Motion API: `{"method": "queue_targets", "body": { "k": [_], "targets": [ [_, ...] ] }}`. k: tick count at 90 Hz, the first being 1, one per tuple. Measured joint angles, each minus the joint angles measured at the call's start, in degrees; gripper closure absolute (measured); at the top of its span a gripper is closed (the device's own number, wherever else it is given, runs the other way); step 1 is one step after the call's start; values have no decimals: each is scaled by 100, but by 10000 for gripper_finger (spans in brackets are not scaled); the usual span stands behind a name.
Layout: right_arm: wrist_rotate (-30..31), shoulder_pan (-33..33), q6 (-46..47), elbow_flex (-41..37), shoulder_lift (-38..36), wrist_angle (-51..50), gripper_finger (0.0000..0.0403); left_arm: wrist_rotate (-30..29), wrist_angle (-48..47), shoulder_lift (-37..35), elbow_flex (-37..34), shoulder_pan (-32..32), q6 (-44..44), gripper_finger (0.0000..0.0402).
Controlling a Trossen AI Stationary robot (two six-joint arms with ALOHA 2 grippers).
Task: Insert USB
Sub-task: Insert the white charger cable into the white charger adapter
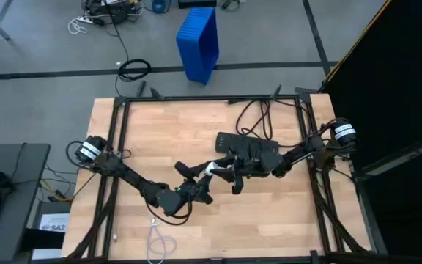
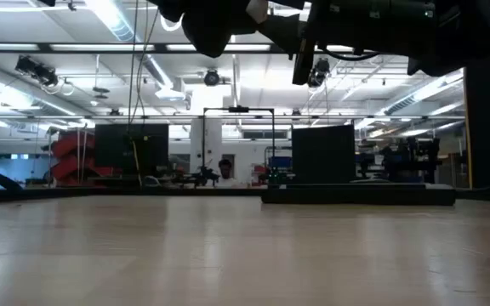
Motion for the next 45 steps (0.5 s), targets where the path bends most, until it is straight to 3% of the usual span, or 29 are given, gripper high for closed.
{"method": "queue_targets", "body": {
  "k": [27,45],
  "targets": [
    [-76,-20,-109,0,-14,-157,271,4,-37,8,-11,-51,76,271],
    [-251,-28,-1196,2,-24,-161,228,-106,-21,11,-11,-198,237,271]
  ]
}}
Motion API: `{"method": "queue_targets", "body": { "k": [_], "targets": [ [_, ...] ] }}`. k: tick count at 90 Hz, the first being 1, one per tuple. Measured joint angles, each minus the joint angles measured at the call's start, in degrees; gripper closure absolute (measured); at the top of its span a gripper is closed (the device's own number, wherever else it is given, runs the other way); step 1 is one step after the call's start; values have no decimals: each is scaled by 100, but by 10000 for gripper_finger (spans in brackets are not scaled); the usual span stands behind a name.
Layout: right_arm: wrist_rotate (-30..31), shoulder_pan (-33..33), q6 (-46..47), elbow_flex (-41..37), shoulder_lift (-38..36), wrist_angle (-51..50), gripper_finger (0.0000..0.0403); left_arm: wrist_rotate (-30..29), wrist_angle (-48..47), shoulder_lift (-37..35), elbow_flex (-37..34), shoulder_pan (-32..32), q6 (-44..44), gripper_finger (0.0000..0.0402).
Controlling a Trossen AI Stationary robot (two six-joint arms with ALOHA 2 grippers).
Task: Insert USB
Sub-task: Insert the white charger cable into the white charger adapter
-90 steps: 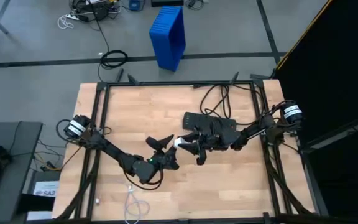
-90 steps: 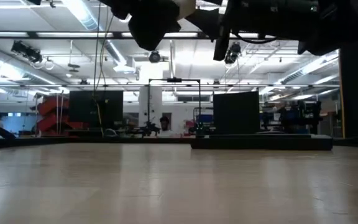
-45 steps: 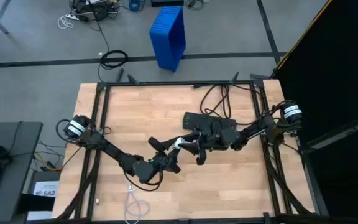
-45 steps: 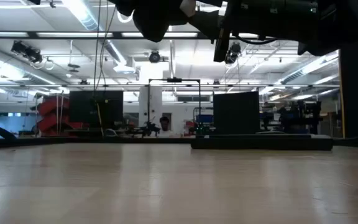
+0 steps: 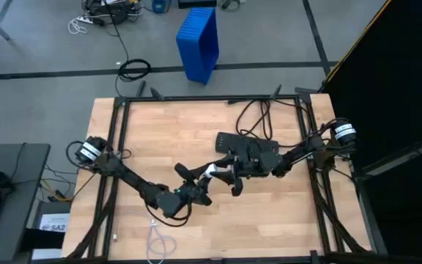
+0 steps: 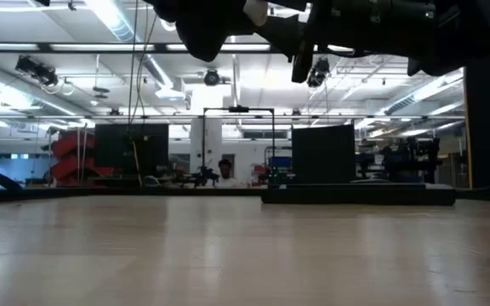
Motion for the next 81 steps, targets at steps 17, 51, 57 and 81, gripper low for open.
{"method": "queue_targets", "body": {
  "k": [17,51,57,81],
  "targets": [
    [-28,141,-1185,4,-11,-12,188,-50,24,0,0,-145,70,271],
    [232,662,-2701,4,-272,-793,146,-27,269,0,203,-378,164,271],
    [614,829,-2925,3,-464,-1282,143,9,264,-45,312,-463,154,271],
    [1429,1288,-3017,4,-1034,-2119,160,1789,-1109,-661,380,-670,-1627,271]
  ]
}}
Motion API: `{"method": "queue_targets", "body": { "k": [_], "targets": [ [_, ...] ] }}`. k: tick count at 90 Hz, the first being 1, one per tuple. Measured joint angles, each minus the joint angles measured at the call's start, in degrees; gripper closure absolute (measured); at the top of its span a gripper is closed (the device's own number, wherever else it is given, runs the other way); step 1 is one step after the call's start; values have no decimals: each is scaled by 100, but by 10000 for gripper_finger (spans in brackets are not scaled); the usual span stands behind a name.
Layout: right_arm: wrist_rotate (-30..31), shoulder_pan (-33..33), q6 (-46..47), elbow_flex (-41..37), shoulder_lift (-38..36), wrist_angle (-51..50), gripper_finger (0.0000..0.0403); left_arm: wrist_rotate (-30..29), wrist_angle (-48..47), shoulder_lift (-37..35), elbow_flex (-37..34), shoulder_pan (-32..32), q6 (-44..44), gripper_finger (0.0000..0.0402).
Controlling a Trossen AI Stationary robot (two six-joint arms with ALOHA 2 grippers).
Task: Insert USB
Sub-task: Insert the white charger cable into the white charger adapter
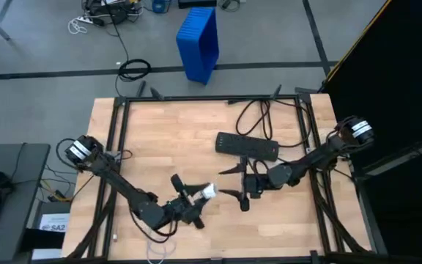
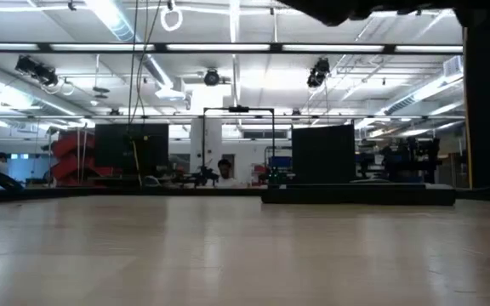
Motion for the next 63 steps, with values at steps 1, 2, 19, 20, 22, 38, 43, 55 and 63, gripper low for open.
{"method": "queue_targets", "body": {
  "k": [1,2,19,20,22,38,43,55,63],
  "targets": [
    [-9,12,12,0,0,1,161,194,-88,-28,0,15,-113,271],
    [-24,28,21,0,0,1,163,379,-165,-53,0,32,-218,271],
    [-948,61,238,0,9,564,182,1350,803,-87,-392,345,-375,271],
    [-1009,60,248,0,9,617,183,1432,953,-77,-448,361,-345,271],
    [-1129,60,255,0,9,745,185,1597,1257,-56,-569,390,-322,271],
    [-1775,59,265,-28,9,1394,190,2670,4049,-28,-1795,621,-32,271],
    [-1774,2,266,-37,11,1383,188,3157,4717,-32,-2138,708,-104,271],
    [-1752,-219,353,-42,97,1514,177,3705,4758,-35,-2363,1023,-639,271],
    [-1799,-362,439,-42,331,1858,168,3949,4811,160,-2222,1232,-794,271]
  ]
}}
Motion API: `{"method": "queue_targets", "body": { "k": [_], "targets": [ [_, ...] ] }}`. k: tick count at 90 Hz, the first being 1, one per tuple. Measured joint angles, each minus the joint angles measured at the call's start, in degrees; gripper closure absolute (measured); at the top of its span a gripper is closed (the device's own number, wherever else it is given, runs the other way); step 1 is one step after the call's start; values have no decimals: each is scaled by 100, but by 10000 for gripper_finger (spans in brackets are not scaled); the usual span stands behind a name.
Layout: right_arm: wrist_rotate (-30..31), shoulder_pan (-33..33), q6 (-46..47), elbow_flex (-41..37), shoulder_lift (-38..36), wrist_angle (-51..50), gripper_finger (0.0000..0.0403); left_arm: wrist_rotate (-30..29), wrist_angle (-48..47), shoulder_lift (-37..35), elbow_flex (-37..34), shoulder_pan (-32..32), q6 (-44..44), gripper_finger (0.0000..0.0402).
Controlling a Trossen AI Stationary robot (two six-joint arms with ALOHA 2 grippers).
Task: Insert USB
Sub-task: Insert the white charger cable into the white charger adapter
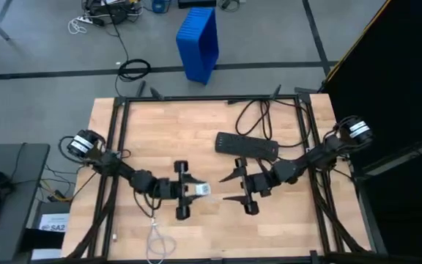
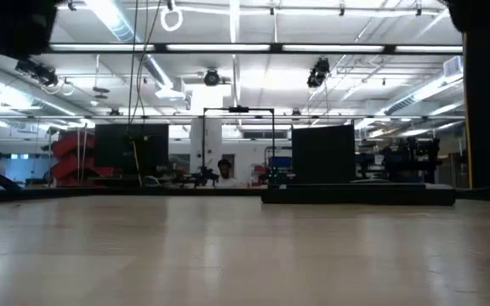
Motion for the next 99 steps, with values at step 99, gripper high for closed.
{"method": "queue_targets", "body": {
  "k": [99],
  "targets": [
    [-622,-494,254,839,991,739,195,709,-223,228,297,682,-871,271]
  ]
}}
